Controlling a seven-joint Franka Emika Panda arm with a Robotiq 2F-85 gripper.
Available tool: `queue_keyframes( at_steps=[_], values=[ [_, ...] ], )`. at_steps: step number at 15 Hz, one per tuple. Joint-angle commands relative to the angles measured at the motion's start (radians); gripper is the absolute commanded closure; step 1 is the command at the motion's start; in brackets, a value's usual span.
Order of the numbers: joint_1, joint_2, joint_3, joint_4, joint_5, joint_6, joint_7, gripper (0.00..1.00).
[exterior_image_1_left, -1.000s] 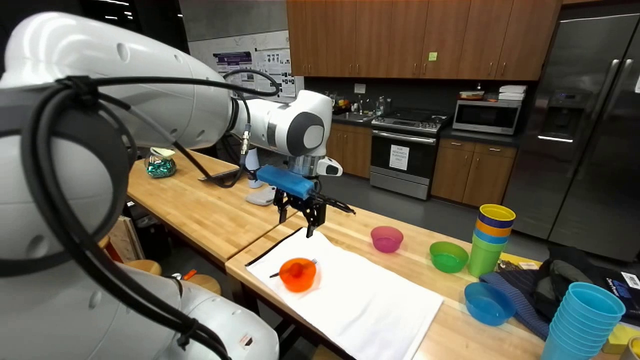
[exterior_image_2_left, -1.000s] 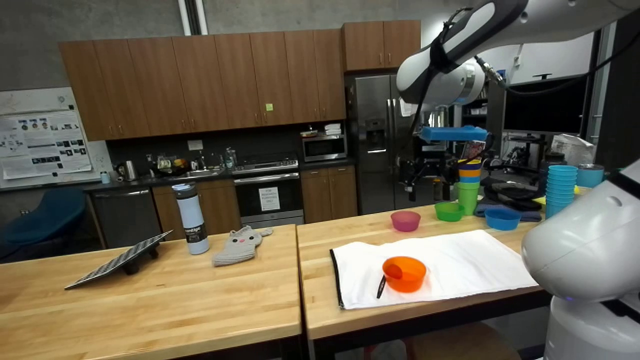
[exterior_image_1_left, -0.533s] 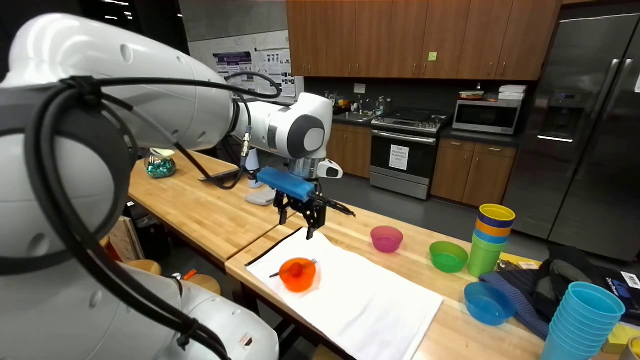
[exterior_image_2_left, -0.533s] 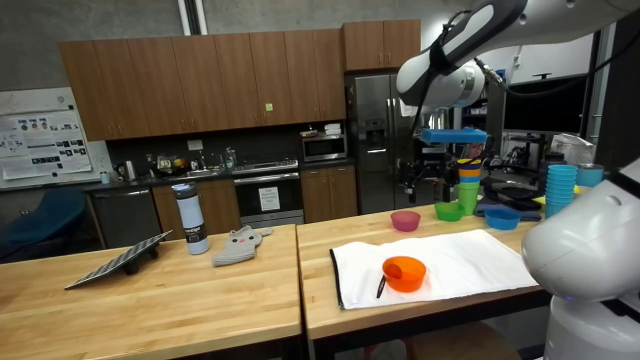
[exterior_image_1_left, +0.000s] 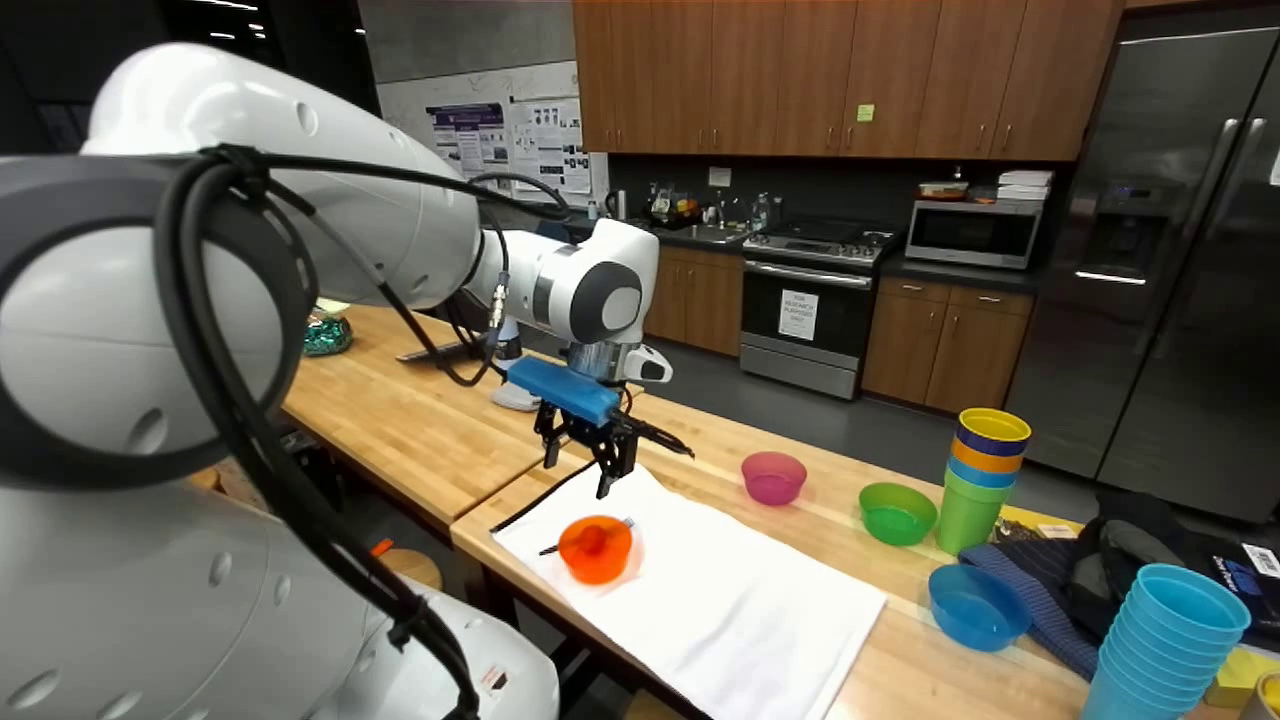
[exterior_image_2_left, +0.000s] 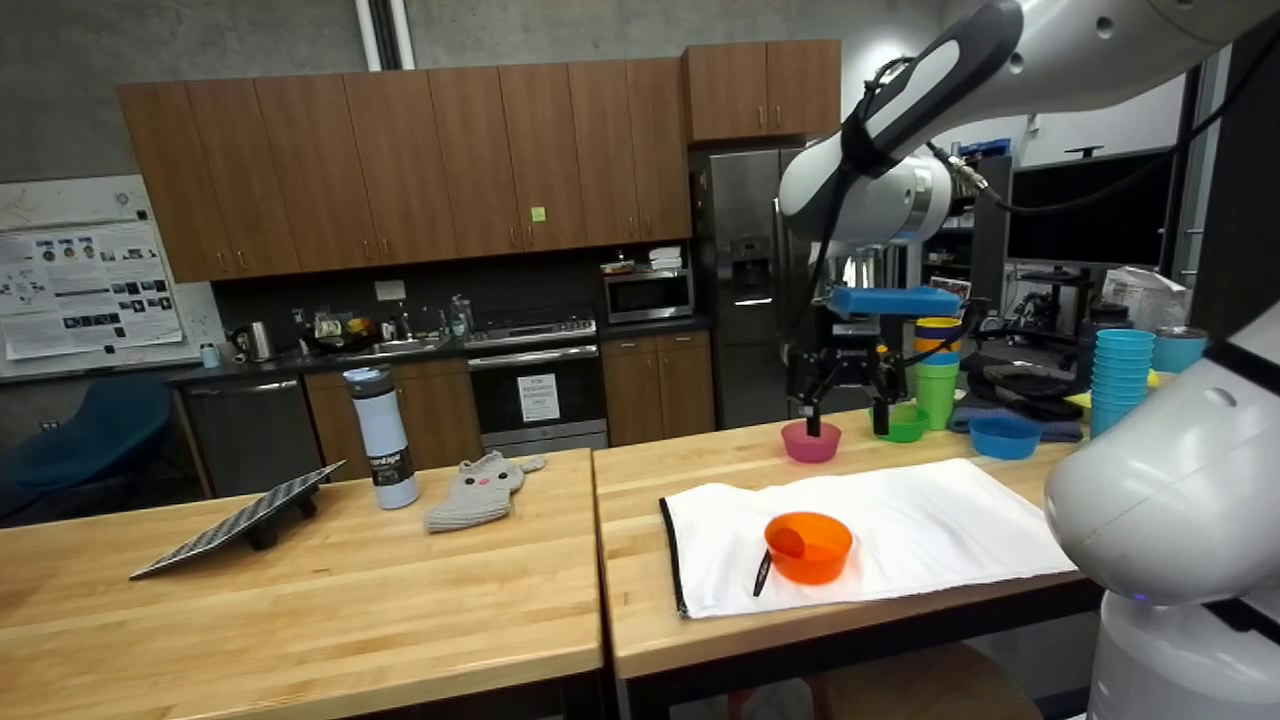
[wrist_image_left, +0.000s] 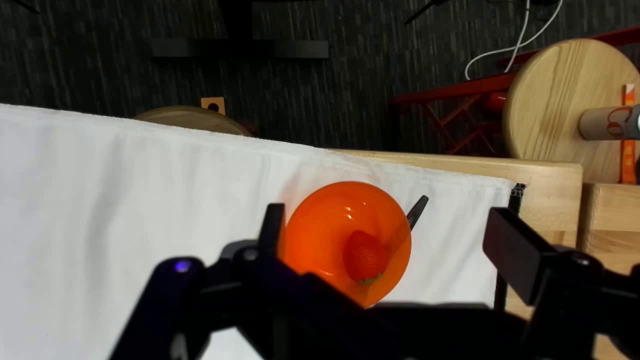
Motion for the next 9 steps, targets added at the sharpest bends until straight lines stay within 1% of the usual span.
queue_keyframes(
  at_steps=[1,5,9],
  values=[
    [0.006,0.042,0.032,-0.002,-0.017,0.048,0.000,0.00],
    [0.001,0.085,0.078,-0.016,-0.075,0.120,0.051,0.00],
    [0.002,0.138,0.090,-0.023,-0.114,0.194,0.071,0.00]
  ],
)
